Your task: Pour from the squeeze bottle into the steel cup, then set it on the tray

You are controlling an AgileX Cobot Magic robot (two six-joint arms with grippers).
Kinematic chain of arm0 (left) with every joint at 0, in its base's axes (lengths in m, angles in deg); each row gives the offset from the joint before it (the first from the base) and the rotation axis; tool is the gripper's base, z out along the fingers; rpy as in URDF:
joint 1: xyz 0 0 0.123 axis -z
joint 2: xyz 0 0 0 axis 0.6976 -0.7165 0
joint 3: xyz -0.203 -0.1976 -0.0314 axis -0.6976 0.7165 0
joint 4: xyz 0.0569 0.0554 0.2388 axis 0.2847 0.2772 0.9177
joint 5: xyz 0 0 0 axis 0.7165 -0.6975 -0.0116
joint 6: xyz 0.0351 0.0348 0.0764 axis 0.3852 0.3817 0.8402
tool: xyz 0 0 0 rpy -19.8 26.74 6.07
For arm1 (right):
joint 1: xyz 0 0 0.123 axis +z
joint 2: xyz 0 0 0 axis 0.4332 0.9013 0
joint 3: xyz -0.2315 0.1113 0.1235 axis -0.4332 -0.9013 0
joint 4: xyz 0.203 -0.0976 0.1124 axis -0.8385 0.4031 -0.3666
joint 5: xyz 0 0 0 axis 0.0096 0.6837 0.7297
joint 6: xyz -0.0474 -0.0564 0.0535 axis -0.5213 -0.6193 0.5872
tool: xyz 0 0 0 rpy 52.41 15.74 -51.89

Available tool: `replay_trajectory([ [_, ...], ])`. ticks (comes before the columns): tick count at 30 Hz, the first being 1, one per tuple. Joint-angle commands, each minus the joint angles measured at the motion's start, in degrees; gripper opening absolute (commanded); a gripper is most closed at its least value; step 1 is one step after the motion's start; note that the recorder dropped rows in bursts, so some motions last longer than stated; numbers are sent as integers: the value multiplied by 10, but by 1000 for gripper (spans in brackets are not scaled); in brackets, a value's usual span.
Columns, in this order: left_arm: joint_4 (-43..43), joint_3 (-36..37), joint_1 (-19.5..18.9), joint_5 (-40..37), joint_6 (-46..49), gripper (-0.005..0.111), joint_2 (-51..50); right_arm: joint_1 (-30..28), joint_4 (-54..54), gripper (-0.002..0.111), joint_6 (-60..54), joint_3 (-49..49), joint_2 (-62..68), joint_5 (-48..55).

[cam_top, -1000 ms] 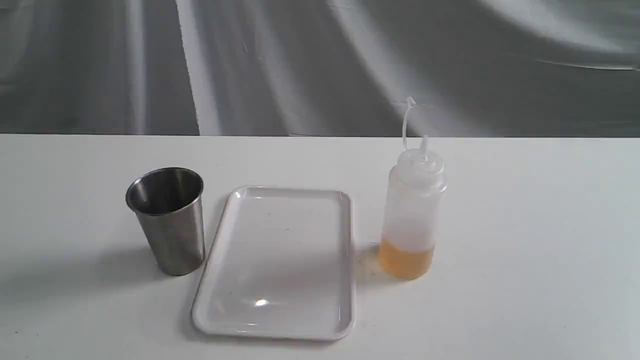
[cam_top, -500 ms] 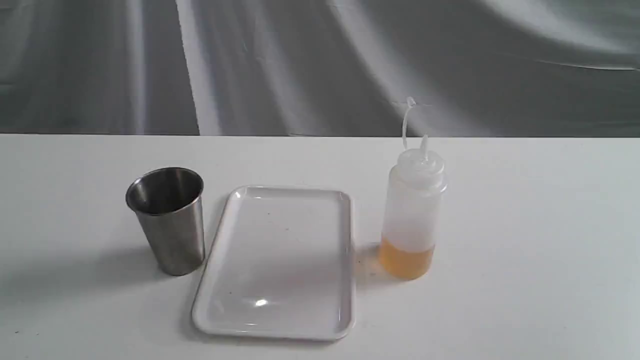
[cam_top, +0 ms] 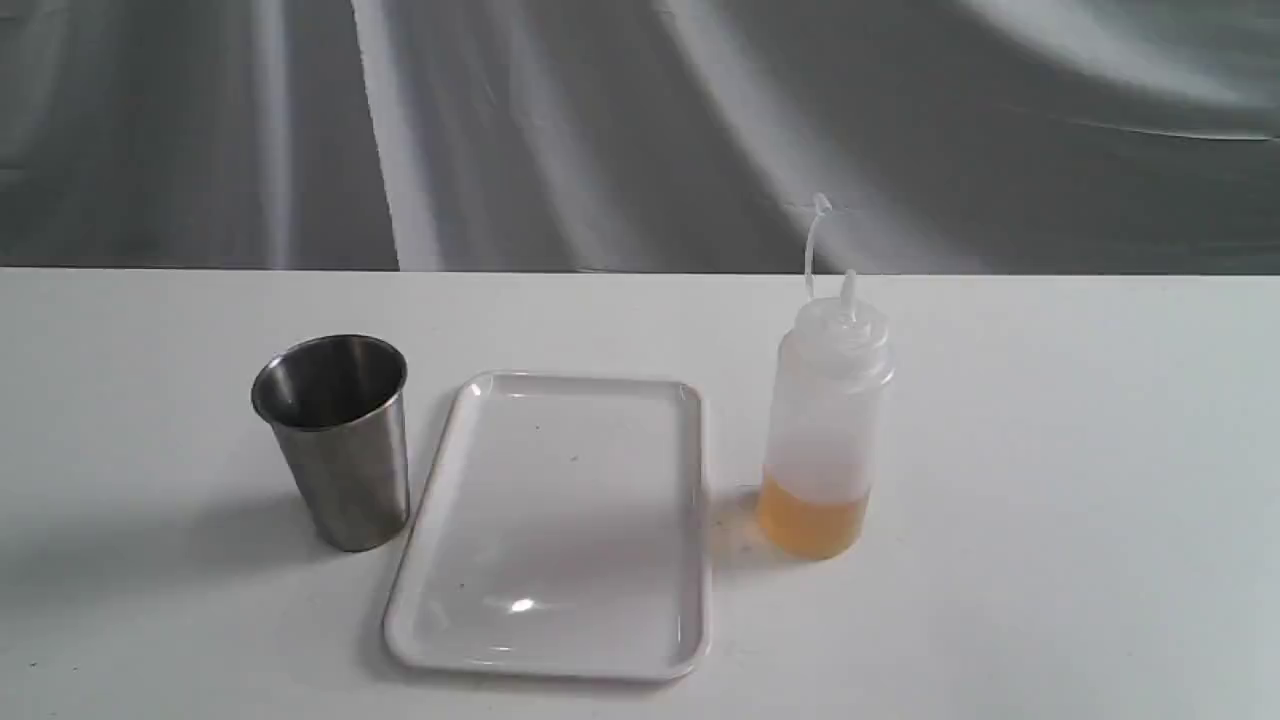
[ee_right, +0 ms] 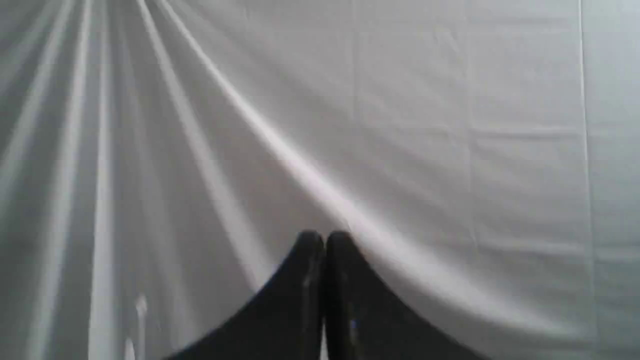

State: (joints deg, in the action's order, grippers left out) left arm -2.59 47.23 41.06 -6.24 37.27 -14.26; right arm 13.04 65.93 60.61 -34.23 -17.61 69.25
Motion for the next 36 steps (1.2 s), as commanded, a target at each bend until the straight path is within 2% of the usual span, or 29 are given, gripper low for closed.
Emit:
replay_trajectory([
  [1,0,3,5,4,0,0,1,0,-25,0,1,-2,-3,-132],
  [4,0,3,5,4,-2,0,1,0,-53,0,17,-2,-3,-218],
  [7,0,3,5,4,-2,0,1,0,-100,0,124,-2,-3,-264],
  [13,0,3,5,4,-2,0,1,0,-123,0,332,-2,-3,-289],
  [17,0,3,5,4,0,0,1,0,-119,0,424,9,-3,-326],
  [23,0,3,5,4,0,0,1,1,-121,0,504,64,-3,-329],
  [26,0,3,5,4,0,0,1,9,-156,0,536,92,-3,-329],
  [36,0,3,5,4,-2,0,1,42,-214,0,515,179,-3,-310],
])
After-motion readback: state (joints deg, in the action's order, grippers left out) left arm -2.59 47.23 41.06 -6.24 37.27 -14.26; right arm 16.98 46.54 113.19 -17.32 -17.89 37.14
